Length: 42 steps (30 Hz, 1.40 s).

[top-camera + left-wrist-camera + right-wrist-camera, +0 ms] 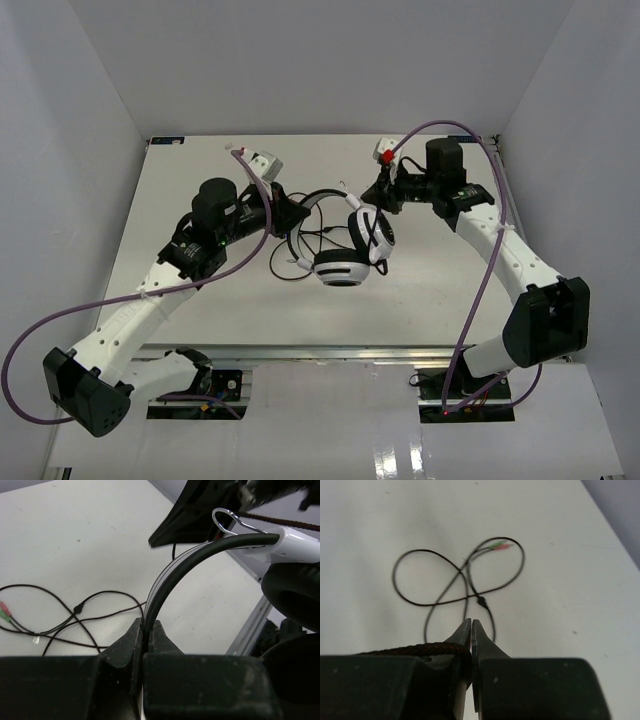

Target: Wrap the headphones

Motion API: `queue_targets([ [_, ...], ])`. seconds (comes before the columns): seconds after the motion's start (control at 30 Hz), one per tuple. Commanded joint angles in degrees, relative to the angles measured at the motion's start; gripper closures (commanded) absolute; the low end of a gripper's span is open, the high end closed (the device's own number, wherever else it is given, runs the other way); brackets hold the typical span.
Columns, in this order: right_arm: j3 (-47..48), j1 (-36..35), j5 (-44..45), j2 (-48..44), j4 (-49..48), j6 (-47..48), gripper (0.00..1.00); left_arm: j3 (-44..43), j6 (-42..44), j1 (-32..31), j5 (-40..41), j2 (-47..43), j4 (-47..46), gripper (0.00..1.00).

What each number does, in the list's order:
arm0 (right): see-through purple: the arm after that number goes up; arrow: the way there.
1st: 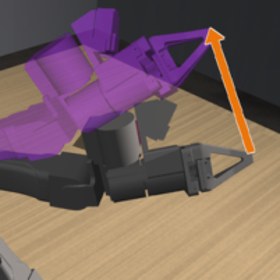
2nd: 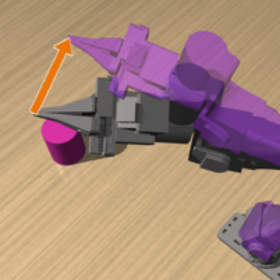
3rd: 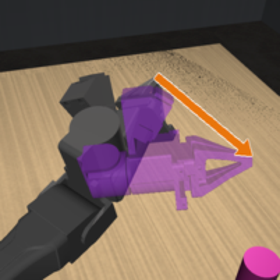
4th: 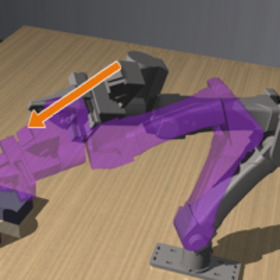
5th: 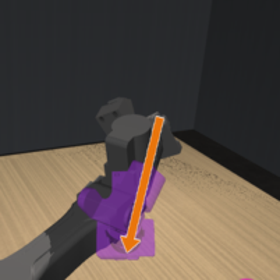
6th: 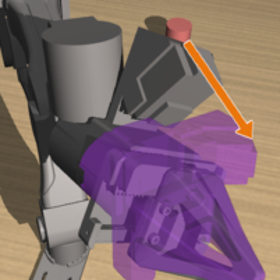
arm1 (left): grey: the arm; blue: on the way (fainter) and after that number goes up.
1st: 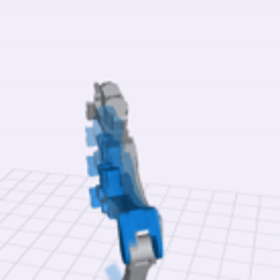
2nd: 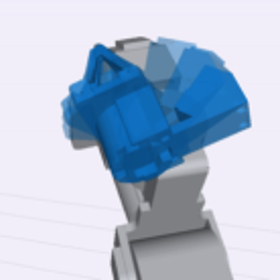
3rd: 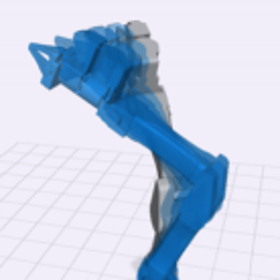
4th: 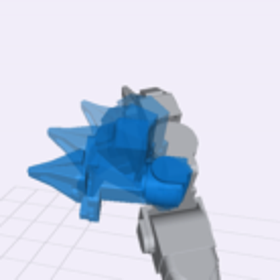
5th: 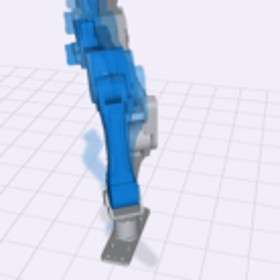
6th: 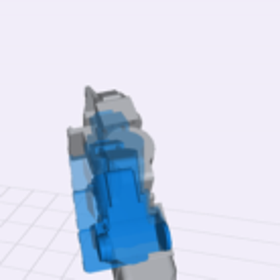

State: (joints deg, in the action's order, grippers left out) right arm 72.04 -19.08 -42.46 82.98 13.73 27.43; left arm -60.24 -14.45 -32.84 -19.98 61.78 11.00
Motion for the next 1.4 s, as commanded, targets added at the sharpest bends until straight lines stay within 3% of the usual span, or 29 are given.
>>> queue_targets([
  [0.0,-3.63,0.63,-18.50,-0.50,-8.97,-9.74,0.85,-6.29,-11.29,-0.56,-5.34,0.81,-10.70,1.00],
  [0.17,-8.50,0.71,-25.43,-1.07,-22.21,-23.86,0.69,-9.97,-17.08,-0.56,-3.98,4.30,-15.98,1.00],
  [0.33,-12.49,0.71,-29.54,1.06,-51.84,-49.01,0.46,-13.39,-24.26,-0.56,-2.95,7.45,-19.89,1.00],
  [0.53,-16.96,0.46,-28.09,6.19,-82.08,-73.19,0.26,-15.20,-32.21,-0.56,2.00,9.48,-27.46,1.00],
  [0.67,-17.97,-0.07,-28.11,10.15,-96.49,-79.69,0.24,-18.04,-36.14,-0.56,5.79,11.07,-29.26,1.00],
  [0.87,-18.51,-3.25,-28.73,13.93,-105.21,-80.92,0.27,-22.38,-39.71,-0.56,12.71,12.72,-27.25,1.00],
  [0.97,-18.66,-5.81,-28.58,14.44,-106.45,-80.75,0.35,-23.53,-41.42,-0.56,18.06,12.70,-25.34,1.00],
  [1.07,-19.79,-7.75,-27.64,13.19,-103.40,-76.96,0.59,-23.73,-41.88,-0.56,24.35,11.72,-22.98,1.00],
  [1.23,-23.78,-10.05,-24.85,7.65,-88.41,-63.03,0.83,-23.26,-41.84,-0.56,34.34,10.23,-20.42,1.00],
  [1.27,-24.29,-11.04,-23.49,5.54,-80.04,-58.73,0.87,-24.02,-40.76,-0.56,37.07,10.36,-19.11,1.00],
  [1.37,-22.59,-14.88,-16.49,0.45,-45.78,-33.27,0.91,-26.44,-35.91,-0.53,44.78,11.49,-16.42,1.00],
])
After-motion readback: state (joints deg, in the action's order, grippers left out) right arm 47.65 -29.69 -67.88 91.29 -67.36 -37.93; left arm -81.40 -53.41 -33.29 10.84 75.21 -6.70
